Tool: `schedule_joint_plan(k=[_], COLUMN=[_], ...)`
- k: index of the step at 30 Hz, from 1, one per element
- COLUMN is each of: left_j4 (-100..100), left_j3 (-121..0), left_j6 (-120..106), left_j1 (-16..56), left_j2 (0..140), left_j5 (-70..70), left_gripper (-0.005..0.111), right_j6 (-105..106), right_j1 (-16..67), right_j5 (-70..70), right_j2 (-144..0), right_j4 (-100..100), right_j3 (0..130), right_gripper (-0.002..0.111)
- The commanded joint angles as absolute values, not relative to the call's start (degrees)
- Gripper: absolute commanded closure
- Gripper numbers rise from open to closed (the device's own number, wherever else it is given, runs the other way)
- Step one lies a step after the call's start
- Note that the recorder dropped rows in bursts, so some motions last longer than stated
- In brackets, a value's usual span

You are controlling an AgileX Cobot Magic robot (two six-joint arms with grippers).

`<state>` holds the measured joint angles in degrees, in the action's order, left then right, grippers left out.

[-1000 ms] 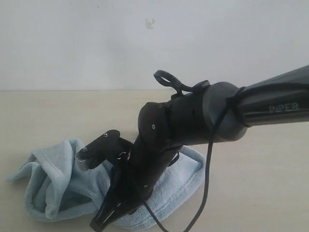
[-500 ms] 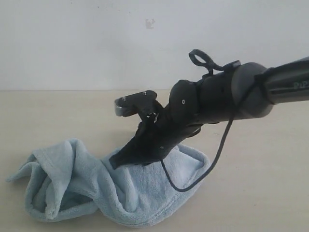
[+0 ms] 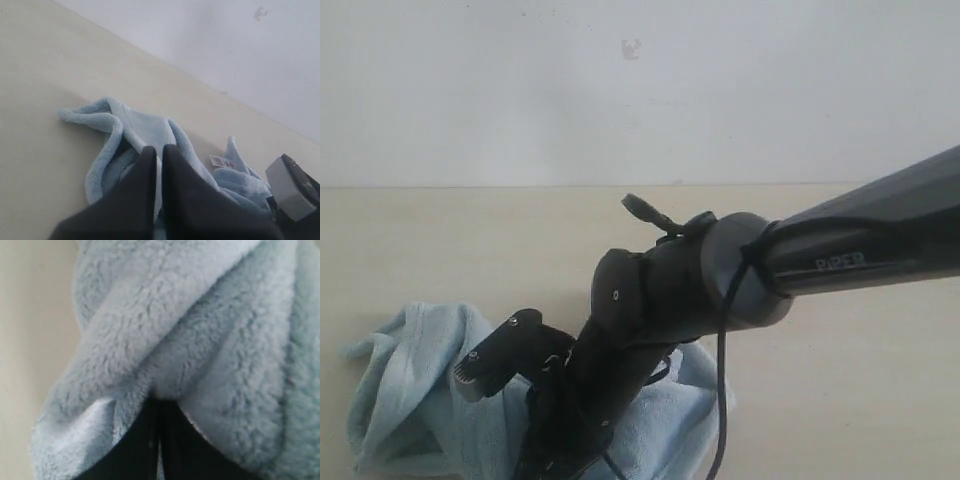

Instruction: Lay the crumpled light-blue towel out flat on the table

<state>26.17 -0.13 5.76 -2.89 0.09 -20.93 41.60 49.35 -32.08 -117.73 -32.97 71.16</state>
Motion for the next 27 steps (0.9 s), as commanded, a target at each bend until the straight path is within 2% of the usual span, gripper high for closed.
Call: schedule_joint_plan(k=[1, 6, 12, 18, 21, 22, 25, 27], left_j4=[26.38, 26.38, 26.38, 26.38, 26.38, 26.38, 26.38, 26.38], left_j3=[0.0, 0.0, 0.0, 0.0, 0.0, 0.0, 0.0, 0.0], left_j6=[5.42, 5.42, 4.88, 3.75, 3.34, 3.34, 2.67, 2.42], left_j1=[-2.72, -2.72, -2.72, -2.72, -2.72, -2.72, -2.72, -2.72], left_j2=[0.0, 0.0, 0.0, 0.0, 0.0, 0.0, 0.0, 0.0], left_j5=[-21.02, -21.02, -21.02, -21.02, -21.02, -21.02, -21.02, -21.02], left_gripper=[0.103, 0.103, 0.103, 0.103, 0.103, 0.103, 0.103, 0.103], right_j6=[39.7, 35.62, 30.66, 30.98, 31.51, 32.85, 34.88, 34.88], right_j1=[49.48, 46.12, 36.61, 23.51, 21.74, 21.74, 21.85, 21.85], right_j5=[-29.74, -29.29, -24.92, -36.58, -36.58, -36.68, -35.41, -34.97], right_j2=[-117.07, -110.23, -102.28, -108.69, -111.28, -112.15, -113.38, -114.15], right_j4=[-33.79, -33.6, -33.08, -30.96, -30.84, -30.95, -31.15, -30.13], right_j3=[70.97, 70.97, 70.97, 70.97, 70.97, 70.97, 70.97, 70.97], right_gripper=[0.107, 0.107, 0.107, 0.107, 0.106, 0.099, 0.068, 0.062])
